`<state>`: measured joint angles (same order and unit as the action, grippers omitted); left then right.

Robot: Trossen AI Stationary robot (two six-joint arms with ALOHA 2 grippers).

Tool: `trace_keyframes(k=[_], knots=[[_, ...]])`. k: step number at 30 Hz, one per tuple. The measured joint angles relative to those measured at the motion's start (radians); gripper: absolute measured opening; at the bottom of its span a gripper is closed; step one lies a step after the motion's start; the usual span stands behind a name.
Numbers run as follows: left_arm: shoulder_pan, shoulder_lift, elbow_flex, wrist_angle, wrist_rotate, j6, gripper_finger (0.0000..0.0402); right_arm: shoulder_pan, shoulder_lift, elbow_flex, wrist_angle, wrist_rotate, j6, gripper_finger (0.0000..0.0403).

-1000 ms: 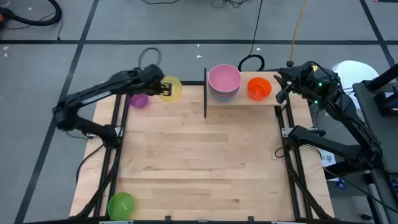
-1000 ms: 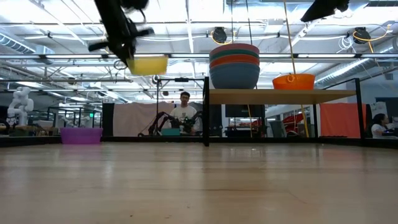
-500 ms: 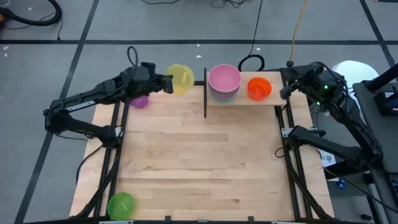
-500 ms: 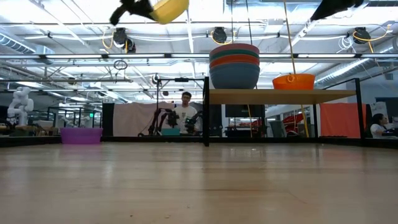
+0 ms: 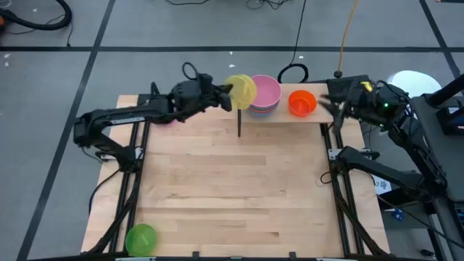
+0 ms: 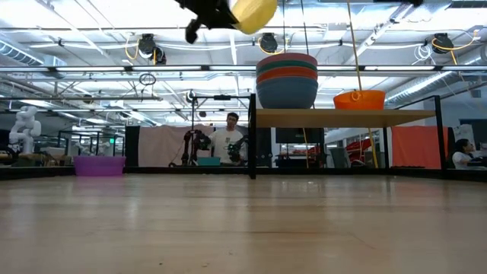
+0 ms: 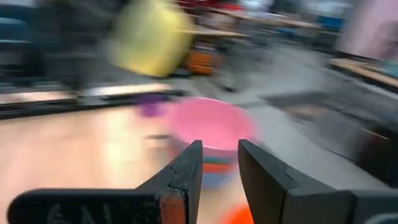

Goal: Place and stack bowls onto a shelf
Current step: Stack the yellow bowl on the shelf

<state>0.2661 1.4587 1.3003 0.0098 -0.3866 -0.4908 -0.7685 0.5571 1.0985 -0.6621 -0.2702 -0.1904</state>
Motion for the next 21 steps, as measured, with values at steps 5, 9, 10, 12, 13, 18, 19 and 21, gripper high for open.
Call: trace_keyframes(k=[5,9,10,12,13,18,19,21], knots=[[-0.003,0.072,0.000,0.146,-0.010,0.047,0.0003,0.000,0.025,0.000,0.043,-0.226,0.021,0.0098],[-0.009,0.103,0.000,0.204,-0.074,0.099,0.0003,0.018,0.061,0.000,0.110,-0.232,0.065,0.0098],[-0.010,0.110,0.000,0.221,-0.097,0.120,0.0003,0.026,0.074,0.000,0.129,-0.231,0.075,0.0098],[-0.010,0.115,0.000,0.229,-0.133,0.161,0.0003,0.047,0.101,0.000,0.155,-0.230,0.083,0.0098],[-0.010,0.115,-0.001,0.238,-0.142,0.175,0.0003,0.058,0.115,0.000,0.161,-0.230,0.081,0.0098],[-0.025,0.113,0.000,0.295,-0.221,0.247,0.0003,0.116,0.194,0.000,0.246,-0.159,0.041,0.0098],[-0.028,0.114,0.000,0.318,-0.232,0.271,0.0002,0.129,0.212,-0.001,0.272,-0.148,0.034,0.0098],[-0.035,0.114,0.022,0.333,-0.244,0.314,0.0002,0.152,0.249,0.000,0.328,-0.145,0.020,0.0098]])
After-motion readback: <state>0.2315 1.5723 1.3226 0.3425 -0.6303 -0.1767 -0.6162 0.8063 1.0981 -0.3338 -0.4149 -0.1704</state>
